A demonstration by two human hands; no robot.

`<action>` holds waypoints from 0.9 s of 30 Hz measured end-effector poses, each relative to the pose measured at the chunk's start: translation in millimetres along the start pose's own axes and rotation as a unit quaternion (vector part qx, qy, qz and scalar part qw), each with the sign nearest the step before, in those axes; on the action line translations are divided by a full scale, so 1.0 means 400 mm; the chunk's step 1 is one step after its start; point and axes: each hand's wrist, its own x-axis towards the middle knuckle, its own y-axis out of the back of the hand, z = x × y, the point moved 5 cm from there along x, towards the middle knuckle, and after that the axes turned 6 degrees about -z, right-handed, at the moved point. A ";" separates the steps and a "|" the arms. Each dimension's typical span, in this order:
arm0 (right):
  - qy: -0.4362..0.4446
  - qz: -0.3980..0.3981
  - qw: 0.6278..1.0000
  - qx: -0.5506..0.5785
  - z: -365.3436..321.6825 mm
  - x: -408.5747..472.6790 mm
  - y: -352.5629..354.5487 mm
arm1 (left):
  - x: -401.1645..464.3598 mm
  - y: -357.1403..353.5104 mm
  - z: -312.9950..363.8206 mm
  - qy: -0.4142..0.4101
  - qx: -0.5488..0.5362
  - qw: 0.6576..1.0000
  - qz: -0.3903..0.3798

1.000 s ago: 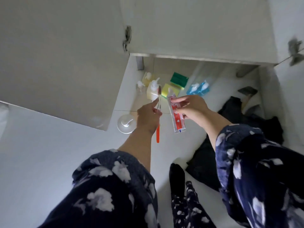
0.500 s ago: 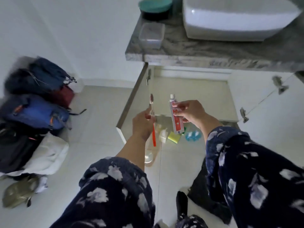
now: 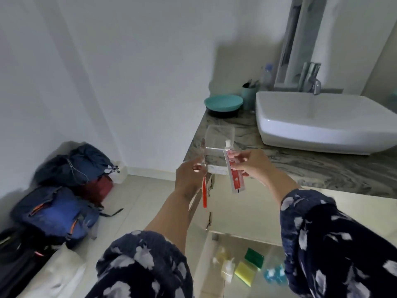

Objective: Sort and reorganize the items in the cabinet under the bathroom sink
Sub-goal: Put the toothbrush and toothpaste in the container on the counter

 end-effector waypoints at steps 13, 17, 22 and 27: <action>-0.013 0.056 0.998 -0.005 -0.079 0.519 0.116 | 0.588 -0.099 0.123 0.029 0.036 0.998 -0.044; -0.078 0.054 0.996 -0.004 -0.016 0.589 0.099 | 0.668 -0.141 0.086 0.048 0.110 0.989 -0.090; -0.087 0.052 0.993 -0.058 0.008 0.641 0.079 | 0.711 -0.173 0.043 0.073 0.138 0.982 -0.110; -0.082 0.071 0.984 -0.143 0.015 0.658 0.065 | 0.723 -0.194 0.037 0.042 0.212 0.971 -0.100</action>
